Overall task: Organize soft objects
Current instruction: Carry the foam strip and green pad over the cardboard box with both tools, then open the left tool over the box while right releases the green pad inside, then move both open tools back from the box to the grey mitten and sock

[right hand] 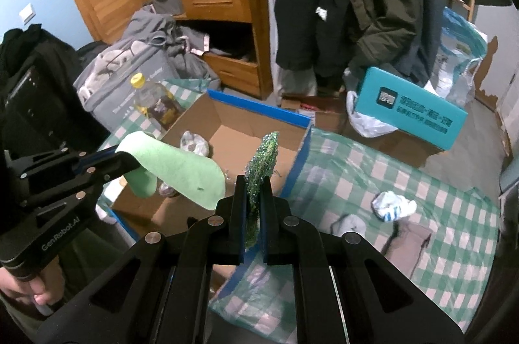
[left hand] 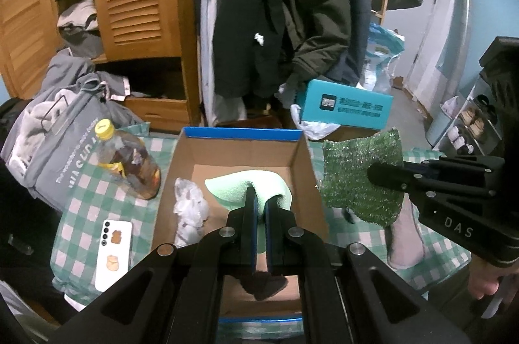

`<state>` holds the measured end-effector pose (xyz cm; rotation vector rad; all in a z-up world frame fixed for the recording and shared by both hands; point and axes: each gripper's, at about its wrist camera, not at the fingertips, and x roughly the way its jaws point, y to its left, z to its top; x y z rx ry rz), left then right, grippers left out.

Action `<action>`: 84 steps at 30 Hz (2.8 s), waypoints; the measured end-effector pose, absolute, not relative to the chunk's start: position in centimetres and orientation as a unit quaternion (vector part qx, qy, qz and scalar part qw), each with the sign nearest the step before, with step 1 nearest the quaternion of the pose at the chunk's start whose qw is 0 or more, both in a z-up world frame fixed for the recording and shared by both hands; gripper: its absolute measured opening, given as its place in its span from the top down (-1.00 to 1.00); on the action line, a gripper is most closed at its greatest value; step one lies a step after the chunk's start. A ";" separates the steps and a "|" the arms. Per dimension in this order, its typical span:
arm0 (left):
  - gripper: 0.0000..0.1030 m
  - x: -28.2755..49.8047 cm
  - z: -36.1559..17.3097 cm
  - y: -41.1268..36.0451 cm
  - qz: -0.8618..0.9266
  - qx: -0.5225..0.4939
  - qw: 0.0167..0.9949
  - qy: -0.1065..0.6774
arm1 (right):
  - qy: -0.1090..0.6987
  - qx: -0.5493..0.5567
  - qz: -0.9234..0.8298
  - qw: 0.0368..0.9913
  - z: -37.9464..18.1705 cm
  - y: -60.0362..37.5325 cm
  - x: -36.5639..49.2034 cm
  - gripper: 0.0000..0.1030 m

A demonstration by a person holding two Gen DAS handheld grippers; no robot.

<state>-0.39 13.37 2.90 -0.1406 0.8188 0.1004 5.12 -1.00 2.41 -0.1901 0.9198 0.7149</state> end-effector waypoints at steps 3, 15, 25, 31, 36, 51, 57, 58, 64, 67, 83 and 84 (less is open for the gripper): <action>0.93 -0.5 2.6 13.9 0.054 -0.069 0.912 0.400 | 0.437 -0.094 0.341 0.827 2.0 -0.1 5.2 0.88; 0.93 -0.3 0.9 15.6 0.082 -0.062 0.901 0.421 | 0.458 -0.105 0.348 0.812 0.1 2.7 5.6 0.87; 0.92 0.1 -0.3 16.3 0.100 -0.058 0.892 0.438 | 0.470 -0.109 0.358 0.800 -0.9 4.2 5.8 0.87; 0.75 0.3 -0.8 16.7 0.106 -0.064 0.886 0.448 | 0.473 -0.115 0.360 0.796 -1.3 4.6 5.6 0.67; -0.01 0.2 -0.8 16.7 0.115 -0.060 0.887 0.444 | 0.472 -0.111 0.357 0.799 -1.3 4.3 5.7 0.28; -0.22 0.5 -0.7 15.7 0.111 -0.050 0.889 0.441 | 0.469 -0.106 0.328 0.813 -1.0 2.6 6.2 -0.14; -0.27 0.7 -0.5 14.9 0.102 -0.046 0.891 0.441 | 0.469 -0.106 0.318 0.817 -0.9 1.7 6.1 -0.18; -0.31 0.7 -0.4 14.8 0.101 -0.045 0.891 0.441 | 0.469 -0.105 0.317 0.818 -0.9 1.5 6.1 -0.18; -0.36 1.0 -0.2 13.5 0.091 -0.036 0.892 0.441 | 0.468 -0.101 0.305 0.823 -0.7 0.2 6.3 -0.19; -0.38 1.1 -0.2 12.8 0.085 -0.030 0.893 0.442 | 0.469 -0.099 0.299 0.825 -0.7 -0.4 6.3 -0.20; -0.49 2.1 -0.1 8.7 0.053 -0.002 0.893 0.447 | 0.476 -0.083 0.264 0.835 -1.1 -4.9 6.9 -0.21; -0.49 2.2 -0.2 8.5 0.051 -0.001 0.893 0.448 | 0.477 -0.082 0.262 0.835 -1.1 -5.2 6.9 -0.21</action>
